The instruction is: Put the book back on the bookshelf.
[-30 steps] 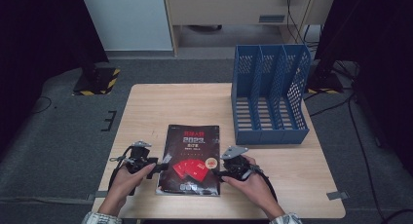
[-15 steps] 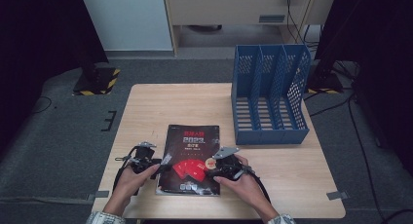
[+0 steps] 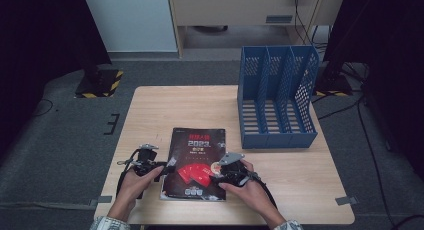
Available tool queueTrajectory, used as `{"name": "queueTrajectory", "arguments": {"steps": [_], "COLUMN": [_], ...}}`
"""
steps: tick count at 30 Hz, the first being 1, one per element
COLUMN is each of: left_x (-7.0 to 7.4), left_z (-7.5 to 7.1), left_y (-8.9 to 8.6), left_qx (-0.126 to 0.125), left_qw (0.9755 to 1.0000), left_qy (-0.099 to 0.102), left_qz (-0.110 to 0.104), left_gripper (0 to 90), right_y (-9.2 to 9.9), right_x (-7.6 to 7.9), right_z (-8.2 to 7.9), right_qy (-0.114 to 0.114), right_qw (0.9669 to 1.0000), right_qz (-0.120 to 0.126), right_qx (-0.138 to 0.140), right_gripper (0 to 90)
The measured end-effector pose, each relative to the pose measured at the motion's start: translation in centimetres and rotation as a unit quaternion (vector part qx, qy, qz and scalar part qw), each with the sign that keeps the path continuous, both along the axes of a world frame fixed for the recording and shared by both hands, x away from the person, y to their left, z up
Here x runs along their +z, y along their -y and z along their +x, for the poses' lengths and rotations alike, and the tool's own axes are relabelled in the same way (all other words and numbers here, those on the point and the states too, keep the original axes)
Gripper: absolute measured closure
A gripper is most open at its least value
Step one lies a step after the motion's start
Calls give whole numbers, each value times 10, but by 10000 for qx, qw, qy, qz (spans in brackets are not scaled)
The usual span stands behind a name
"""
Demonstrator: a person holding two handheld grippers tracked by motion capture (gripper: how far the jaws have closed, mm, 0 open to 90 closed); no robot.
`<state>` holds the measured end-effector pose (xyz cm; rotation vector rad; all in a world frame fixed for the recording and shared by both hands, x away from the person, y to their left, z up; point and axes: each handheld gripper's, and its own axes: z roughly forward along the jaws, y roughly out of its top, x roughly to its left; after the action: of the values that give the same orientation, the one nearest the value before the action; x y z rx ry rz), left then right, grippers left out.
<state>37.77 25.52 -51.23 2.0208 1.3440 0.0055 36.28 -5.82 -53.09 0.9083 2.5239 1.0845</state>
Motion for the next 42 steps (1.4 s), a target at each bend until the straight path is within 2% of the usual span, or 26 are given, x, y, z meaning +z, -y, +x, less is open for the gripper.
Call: {"name": "queueTrajectory", "arguments": {"steps": [5,12,16,22,28,31,34,35,36,37,42], "left_x": [1,4,6,9,11,11,8,7,6,6,-3], "left_z": [-1,-2,-4,-6,-9,-12,-11,-11,-10,-9,-1], "left_y": [-2,-6,-9,-11,-9,-9,-9,-8,-5,-1,12], "left_qx": [13,83,143,90,-54,-136,-236,-254,-231,-228,-177], "left_qw": [10000,9998,9991,9981,9979,9984,9964,9958,9961,9971,9989], "left_qy": [-2,30,44,57,48,5,-142,-131,-111,-59,-66], "left_qz": [-31,-184,-396,-603,-642,-546,-805,-864,-840,-720,-426], "left_gripper": [493,530,553,557,573,577,602,607,601,577,552], "right_y": [1,1,1,1,1,2,2,2,2,2,2], "right_x": [0,-1,-1,-1,-1,-1,-2,-1,-2,-2,-2], "right_z": [0,0,0,0,-1,-1,-1,-1,-1,-1,-1], "right_qy": [-4,19,10,19,35,40,32,26,33,36,35], "right_qw": [10000,10000,10000,10000,10000,10000,10000,10000,10000,10000,10000], "right_qz": [1,22,24,31,60,70,73,70,76,78,82], "right_qx": [26,7,15,7,0,6,6,11,4,3,7], "right_gripper": [248,248,248,247,247,247,247,247,247,247,247]}}
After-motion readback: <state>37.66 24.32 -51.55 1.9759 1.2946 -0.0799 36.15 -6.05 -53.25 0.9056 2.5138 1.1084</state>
